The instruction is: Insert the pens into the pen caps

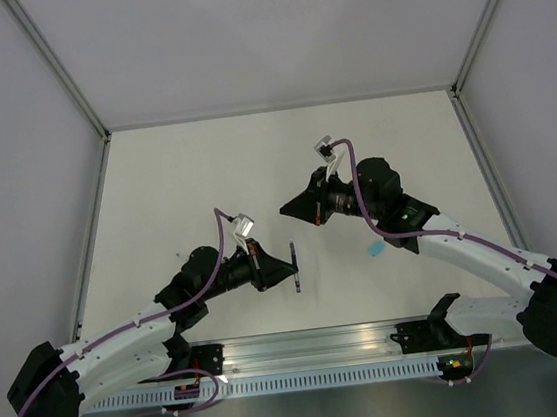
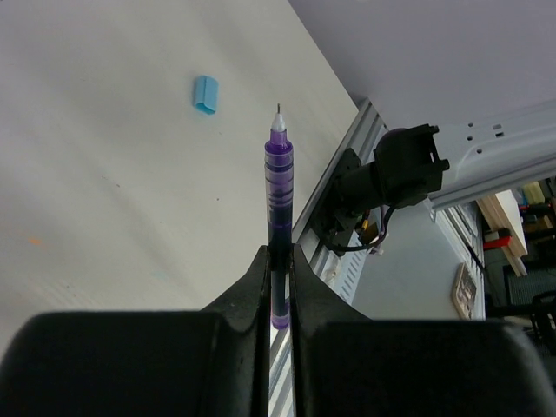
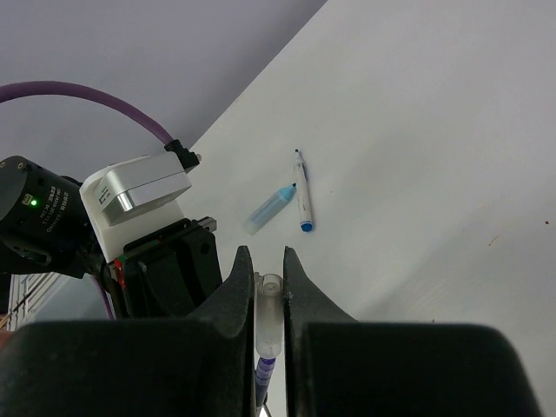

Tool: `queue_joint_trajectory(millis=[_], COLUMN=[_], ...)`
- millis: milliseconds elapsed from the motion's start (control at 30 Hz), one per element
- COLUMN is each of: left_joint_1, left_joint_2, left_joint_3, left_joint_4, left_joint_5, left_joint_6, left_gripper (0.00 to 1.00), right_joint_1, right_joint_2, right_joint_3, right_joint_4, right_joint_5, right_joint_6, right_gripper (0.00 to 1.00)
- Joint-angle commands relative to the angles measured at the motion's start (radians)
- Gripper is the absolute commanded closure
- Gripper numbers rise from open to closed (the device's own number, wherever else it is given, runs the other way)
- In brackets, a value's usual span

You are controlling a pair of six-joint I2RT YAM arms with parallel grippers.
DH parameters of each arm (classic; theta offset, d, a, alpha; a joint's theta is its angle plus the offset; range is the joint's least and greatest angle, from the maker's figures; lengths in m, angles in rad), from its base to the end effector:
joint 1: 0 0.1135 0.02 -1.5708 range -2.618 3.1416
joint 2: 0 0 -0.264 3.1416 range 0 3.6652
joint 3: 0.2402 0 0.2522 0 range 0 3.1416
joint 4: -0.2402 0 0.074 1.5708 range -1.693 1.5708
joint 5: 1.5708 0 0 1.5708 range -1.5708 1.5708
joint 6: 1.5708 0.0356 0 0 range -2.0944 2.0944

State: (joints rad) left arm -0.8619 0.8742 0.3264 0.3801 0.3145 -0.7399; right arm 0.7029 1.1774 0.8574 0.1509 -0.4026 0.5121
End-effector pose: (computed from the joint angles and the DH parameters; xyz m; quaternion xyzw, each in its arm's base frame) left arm 0.1201 -0.1570 0.2216 0.1469 0.7469 -0.5409 0.3578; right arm 0.2011 0.1887 0.3193 -0.1997 0.7332 0.4861 0.4316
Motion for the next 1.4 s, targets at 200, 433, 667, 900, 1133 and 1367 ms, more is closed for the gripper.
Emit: queue_joint_trajectory(millis=[200, 433, 667, 900, 1133, 1367], left_joint_1=[-0.005, -0.005, -0.005, -0.005, -0.005, -0.005], left_joint_2=[0.011, 0.039, 0.060, 0.069, 0.098, 0.108], left_joint_3=[-0.021, -0.010, 0.019, 0.028, 0.028, 0.019], left_joint_4=[0.184, 0.224, 0.230, 0.235, 0.289, 0.315], left_joint_5=[0.090, 0.100, 0.100, 0.087, 0.107, 0.115], left_joint_6=[0.077, 0.070, 0.074, 0.074, 0.053, 0.042], left_gripper=[0.98, 0.98, 0.98, 0.98, 0.98, 0.98], right_joint_1=[-0.002, 0.000, 0.004, 0.007, 0.012, 0.014], right_joint_2=[-0.002, -0.027, -0.050, -0.104, -0.117, -0.104], right_joint_3=[0.002, -0.035, -0.095, -0.156, -0.162, -0.167], right_joint_4=[0.098, 0.119, 0.199, 0.242, 0.234, 0.243], right_joint_5=[-0.051, -0.050, -0.053, -0.045, -0.028, -0.019], right_joint_6=[0.014, 0.034, 0.104, 0.131, 0.123, 0.123], right_gripper=[1.00, 1.00, 1.00, 1.00, 1.00, 1.00])
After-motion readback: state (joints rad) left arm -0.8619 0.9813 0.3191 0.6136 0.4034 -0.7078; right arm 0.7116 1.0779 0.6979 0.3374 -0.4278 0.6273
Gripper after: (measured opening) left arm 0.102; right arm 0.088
